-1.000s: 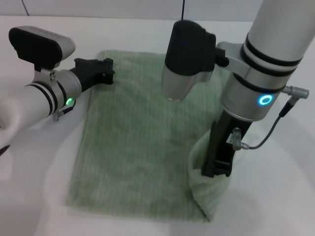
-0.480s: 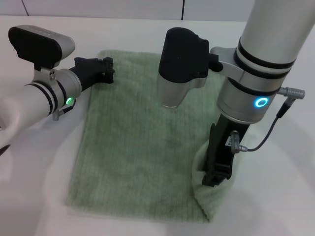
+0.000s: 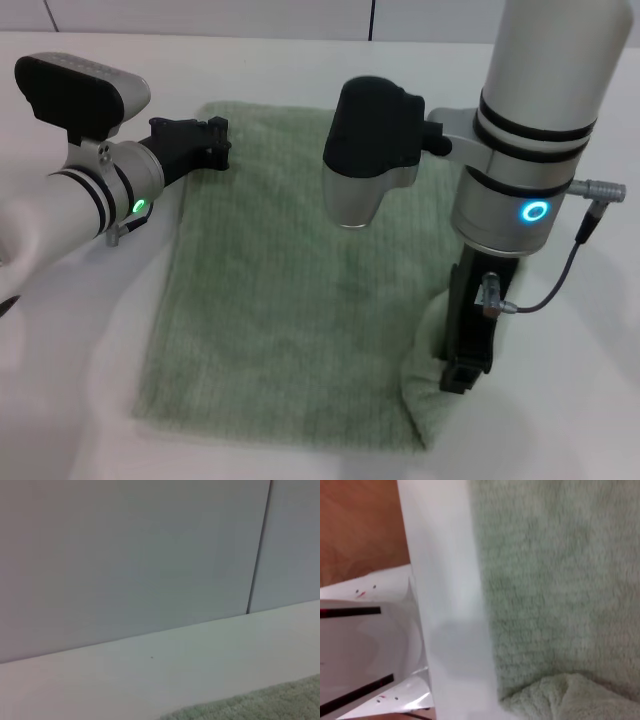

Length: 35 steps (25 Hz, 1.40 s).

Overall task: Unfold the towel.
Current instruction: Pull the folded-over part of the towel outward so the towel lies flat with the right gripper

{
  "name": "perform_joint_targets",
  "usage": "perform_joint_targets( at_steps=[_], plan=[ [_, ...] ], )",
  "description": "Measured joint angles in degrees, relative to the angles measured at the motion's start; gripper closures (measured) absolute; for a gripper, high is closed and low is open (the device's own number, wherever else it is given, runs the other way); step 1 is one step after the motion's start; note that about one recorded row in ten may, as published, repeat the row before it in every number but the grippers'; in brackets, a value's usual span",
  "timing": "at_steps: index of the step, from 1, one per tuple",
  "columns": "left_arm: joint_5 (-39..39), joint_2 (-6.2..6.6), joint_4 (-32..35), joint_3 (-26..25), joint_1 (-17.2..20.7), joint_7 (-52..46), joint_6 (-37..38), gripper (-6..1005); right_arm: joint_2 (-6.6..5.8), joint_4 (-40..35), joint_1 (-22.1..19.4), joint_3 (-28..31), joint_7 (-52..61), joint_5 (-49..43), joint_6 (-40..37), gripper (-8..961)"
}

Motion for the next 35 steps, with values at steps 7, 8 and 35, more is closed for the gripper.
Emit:
perform_joint_targets(
  at_steps=[7,8,35],
  plan=[
    [-0.09,0.00,0.04,-0.09,-0.01,0.26,0.05,1001,-0.18,-2.67,1.68,-0.16,1.14,1.30,2.78,674],
    [-0.09,0.00,0.04,-0.09,-0.01,0.26,0.05,1001,-0.18,-2.67,1.68,-0.16,1.14,1.30,2.78,674],
    [-0.09,0.18,0.04,-0.08,0.27,0.26,0.42,1001,0.58,-2.20,2.82,-3.56,-1.38,-2.74,-4.58,674]
  ],
)
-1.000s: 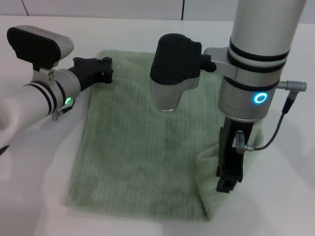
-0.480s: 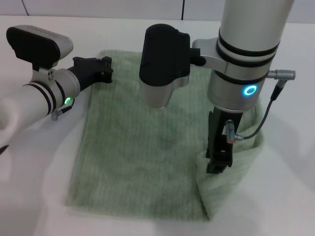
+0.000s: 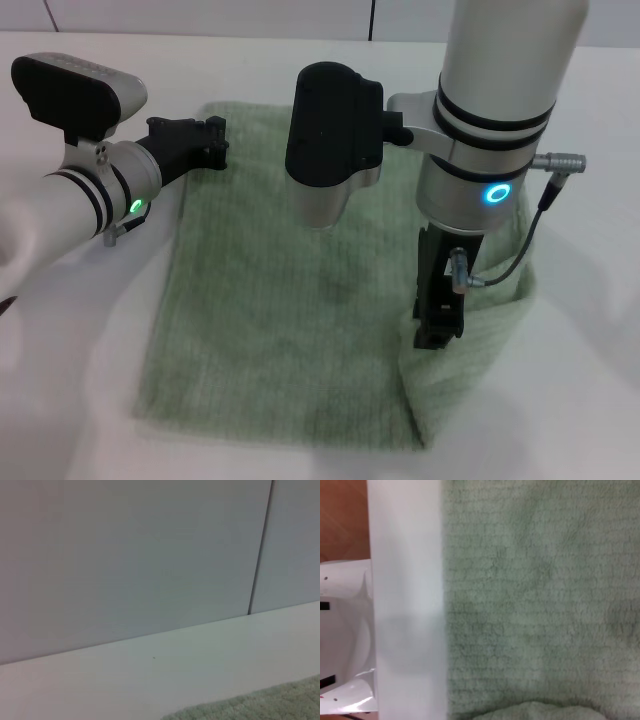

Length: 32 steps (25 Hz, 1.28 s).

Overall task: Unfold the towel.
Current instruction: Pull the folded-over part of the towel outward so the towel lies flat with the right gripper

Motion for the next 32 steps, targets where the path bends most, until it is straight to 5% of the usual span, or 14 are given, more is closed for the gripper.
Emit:
perform_joint_targets(
  at_steps=[26,32],
  plan=[
    [-0.04,-0.10,0.54,0.00,-0.01,-0.26,-0.34,1001,0.12,5.75,0.79,-1.37,-4.32,0.37,-2.94,717],
    [-0.09,-0.09,0.62,0.00,-0.06,-0.26,-0.35,1001,0.13,3.98,0.71,-1.84,-3.75,0.43,-1.12,908]
  ],
)
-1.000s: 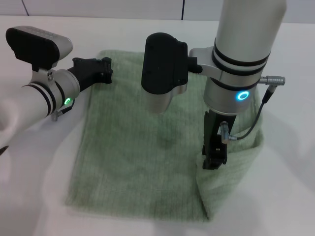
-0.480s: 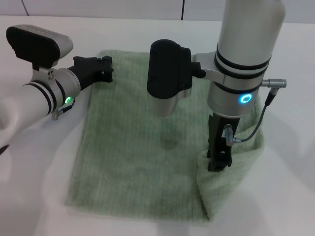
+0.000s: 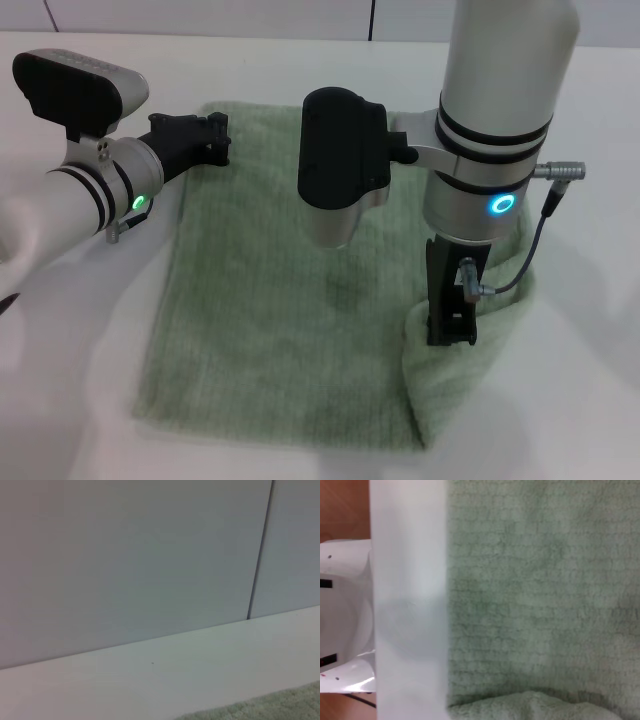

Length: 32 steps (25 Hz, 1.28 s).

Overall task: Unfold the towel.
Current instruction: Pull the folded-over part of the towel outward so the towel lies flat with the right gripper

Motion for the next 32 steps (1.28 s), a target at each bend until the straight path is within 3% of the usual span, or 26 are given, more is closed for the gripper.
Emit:
perform_joint_targets(
  at_steps=[13,32],
  plan=[
    [0.00,0.00,0.00,0.00,0.03,0.22,0.13,1001,-0.34,-8.60,-1.09,-0.05,6.64,0.53,7.96,920],
    [0.11,0.09,0.61,0.00,0.13,0.19,0.27,1001,-0.46,-0.23,5.72,-15.88,14.91,8.81,8.93,920]
  ],
)
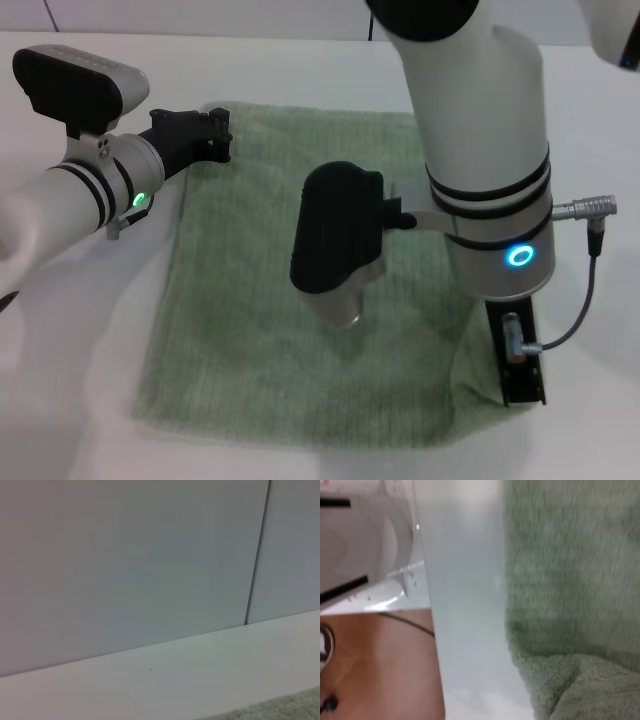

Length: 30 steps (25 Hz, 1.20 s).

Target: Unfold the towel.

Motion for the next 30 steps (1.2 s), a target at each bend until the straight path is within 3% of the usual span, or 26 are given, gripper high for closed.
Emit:
perform_joint_targets(
  at_steps=[8,17,21,23,30],
  plan=[
    [0.10,0.00,0.07,0.00,0.00,0.02,0.00,1001,0.01,1.46,1.67,-2.26,1.32,0.40,0.09,919],
    [-0.03,0.00,0.18,0.00,0.00,0.37,0.00,1001,0.09,2.40,3.29,-1.95,0.62,-0.37,-0.14,849],
    [-0.08,0.01,0.18,-0.01,0.00,0.38,0.04,1001,0.09,1.70,3.79,-0.99,0.21,-5.34,-0.56,697],
    [-0.11,0.06,0.30,-0.09,-0.08,0.40,0.08,1001,0.40,-0.92,2.08,2.84,-1.63,-14.68,-3.56,651],
    [-0.12,0.10,0.79,-0.09,0.02,0.42,0.09,1001,0.20,-8.53,-3.07,9.01,-3.83,-21.36,-16.95,621]
  ],
)
